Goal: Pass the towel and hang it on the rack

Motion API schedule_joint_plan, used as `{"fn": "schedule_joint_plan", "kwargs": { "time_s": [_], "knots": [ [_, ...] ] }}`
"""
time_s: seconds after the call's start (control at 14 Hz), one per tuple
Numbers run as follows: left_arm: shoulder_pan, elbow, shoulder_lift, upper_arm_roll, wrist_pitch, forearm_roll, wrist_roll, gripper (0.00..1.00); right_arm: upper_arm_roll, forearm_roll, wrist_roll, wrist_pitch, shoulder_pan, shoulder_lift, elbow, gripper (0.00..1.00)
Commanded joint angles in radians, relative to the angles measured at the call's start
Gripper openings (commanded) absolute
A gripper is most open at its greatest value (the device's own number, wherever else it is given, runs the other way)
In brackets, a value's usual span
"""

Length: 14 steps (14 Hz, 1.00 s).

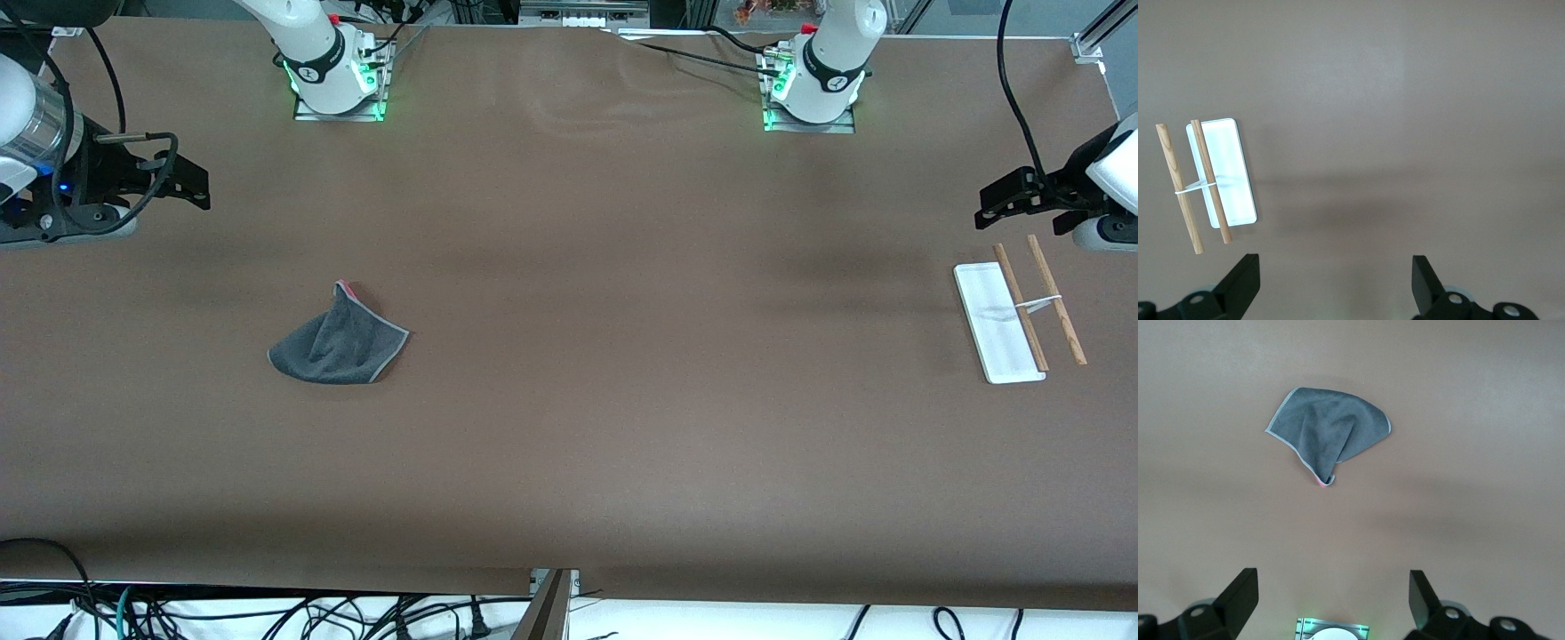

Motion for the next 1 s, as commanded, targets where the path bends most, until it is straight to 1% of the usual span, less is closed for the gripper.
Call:
{"fn": "schedule_joint_plan", "kwargs": {
  "time_s": [0.0, 0.64, 0.86, 0.93],
  "knots": [
    [-0.001, 0.022, 0.009, -0.004, -0.016, 0.023, 0.017, 1.00, 0.003, 0.016, 0.011, -0.002, -0.004, 0.007, 0.019, 1.00],
    [-0.007, 0.022, 0.012, -0.002, -0.017, 0.025, 0.010, 1.00, 0.003, 0.018, 0.011, -0.002, -0.004, 0.008, 0.019, 1.00],
    [-0.010, 0.025, 0.012, -0.005, -0.013, 0.025, 0.011, 1.00, 0.004, 0.018, 0.016, 0.000, -0.003, 0.014, 0.017, 1.00],
    [-0.011, 0.025, 0.010, -0.005, -0.012, 0.025, 0.011, 1.00, 0.004, 0.018, 0.016, 0.000, -0.001, 0.033, 0.017, 1.00]
  ]
}}
